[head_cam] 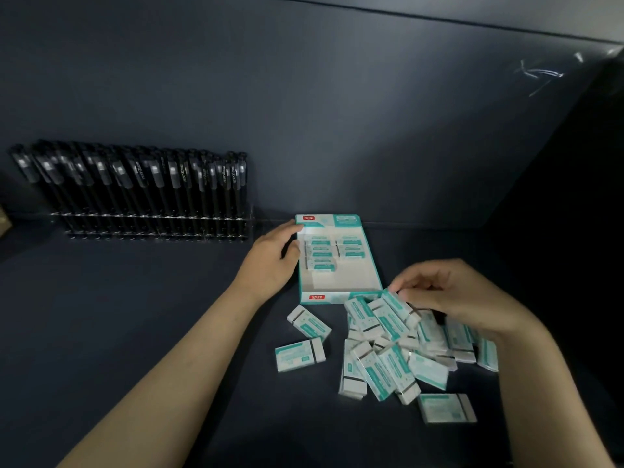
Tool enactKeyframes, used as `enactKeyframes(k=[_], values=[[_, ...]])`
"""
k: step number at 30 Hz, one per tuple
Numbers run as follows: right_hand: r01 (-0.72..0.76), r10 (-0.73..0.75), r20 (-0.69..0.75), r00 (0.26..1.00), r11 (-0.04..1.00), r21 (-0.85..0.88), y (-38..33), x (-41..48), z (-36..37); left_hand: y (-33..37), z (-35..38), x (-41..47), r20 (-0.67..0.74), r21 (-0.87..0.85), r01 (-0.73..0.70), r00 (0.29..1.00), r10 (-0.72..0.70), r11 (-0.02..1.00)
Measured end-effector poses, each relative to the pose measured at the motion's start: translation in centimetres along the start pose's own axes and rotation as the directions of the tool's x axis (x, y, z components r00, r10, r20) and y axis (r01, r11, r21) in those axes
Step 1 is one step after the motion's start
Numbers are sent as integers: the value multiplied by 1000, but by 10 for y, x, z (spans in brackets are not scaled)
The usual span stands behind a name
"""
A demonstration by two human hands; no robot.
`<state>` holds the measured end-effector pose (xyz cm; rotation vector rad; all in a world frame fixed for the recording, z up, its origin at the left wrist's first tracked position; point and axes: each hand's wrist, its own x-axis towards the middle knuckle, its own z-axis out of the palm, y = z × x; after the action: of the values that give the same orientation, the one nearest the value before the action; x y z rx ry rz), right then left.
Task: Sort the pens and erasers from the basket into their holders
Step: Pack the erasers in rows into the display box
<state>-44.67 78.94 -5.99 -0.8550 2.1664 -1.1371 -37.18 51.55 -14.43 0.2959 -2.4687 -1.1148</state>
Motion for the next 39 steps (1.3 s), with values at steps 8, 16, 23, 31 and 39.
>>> enactKeyframes(k=[8, 16, 23, 31, 39], values=[[-82, 82, 1, 997, 995, -60, 0, 13, 5, 0, 0, 2, -3, -19, 15, 1000, -15, 1000], [30, -10, -151, 989, 991, 129, -15, 29, 1, -2, 1, 3, 1, -41, 39, 999, -39, 998], [-68, 113, -413, 904, 990, 123, -18, 70, 25, 1, 1, 2, -1, 5, 83, 997, -83, 997], [-91, 63, -384, 921, 994, -56, -18, 78, 39, 10, -1, -1, -19, 91, 114, 993, -113, 989], [-18, -126, -364, 923, 931, -366, -13, 77, 41, 14, -4, -3, 0, 94, 120, 993, -121, 988]])
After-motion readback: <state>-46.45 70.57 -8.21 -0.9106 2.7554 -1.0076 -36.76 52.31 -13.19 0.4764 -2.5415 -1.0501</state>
